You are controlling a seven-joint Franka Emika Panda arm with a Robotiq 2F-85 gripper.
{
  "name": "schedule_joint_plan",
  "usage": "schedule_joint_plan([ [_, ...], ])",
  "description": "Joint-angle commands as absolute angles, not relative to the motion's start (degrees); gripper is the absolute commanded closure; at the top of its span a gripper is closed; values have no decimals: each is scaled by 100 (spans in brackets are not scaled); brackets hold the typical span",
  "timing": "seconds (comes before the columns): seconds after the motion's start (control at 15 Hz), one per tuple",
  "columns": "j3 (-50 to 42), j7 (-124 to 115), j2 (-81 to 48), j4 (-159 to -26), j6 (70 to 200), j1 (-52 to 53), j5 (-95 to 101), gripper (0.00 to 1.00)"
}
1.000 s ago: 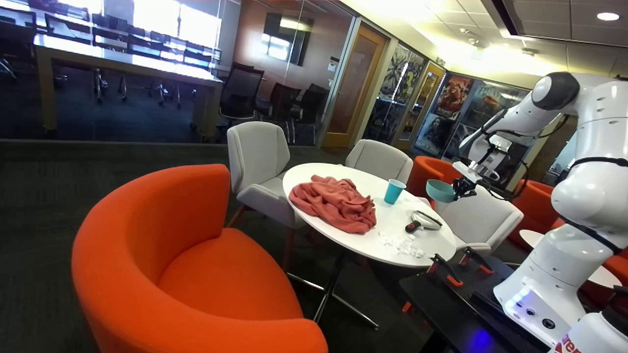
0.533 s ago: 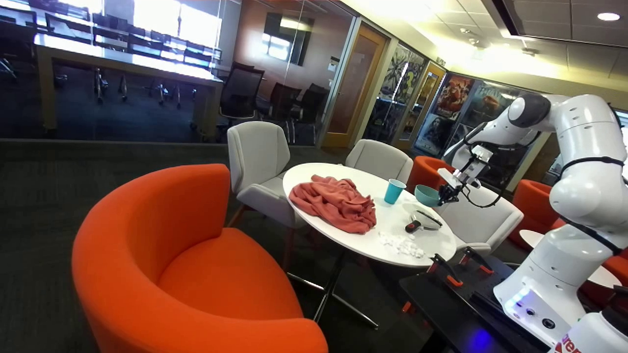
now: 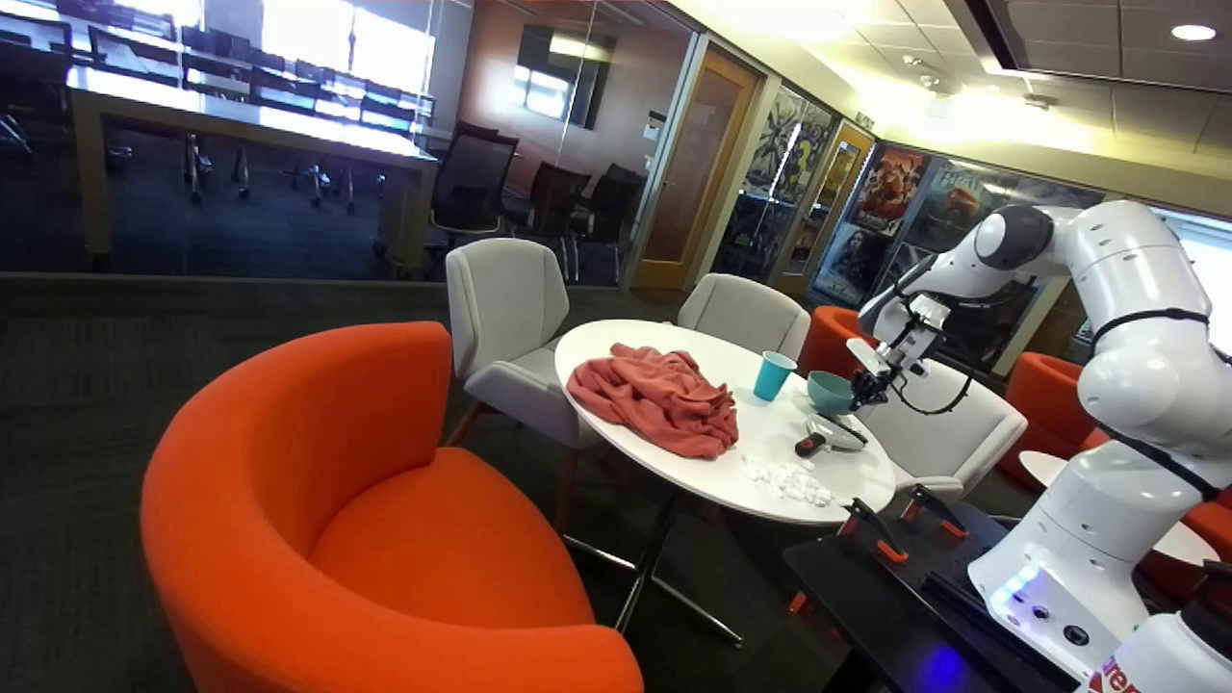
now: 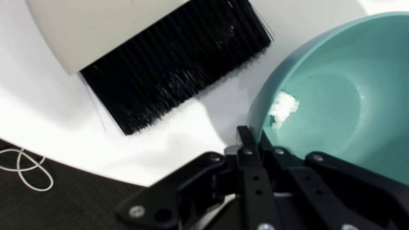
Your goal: Move the green bowl to the right
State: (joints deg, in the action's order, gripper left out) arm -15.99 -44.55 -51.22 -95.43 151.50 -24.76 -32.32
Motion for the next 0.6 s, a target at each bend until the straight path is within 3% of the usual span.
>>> schedule_joint_plan([
  [0.0,-1646,-4703,-5262,-9309,15024,-2440,-3115,99],
  [0.07,-1664,-4718,-5261,-9331,15035,-2419,-3088,70],
  [0.13,-1650,-4704,-5227,-9369,15054,-2425,-3078,69],
  [0.53,-1461,-4233,-4327,-10097,15349,-2591,-3290,25],
])
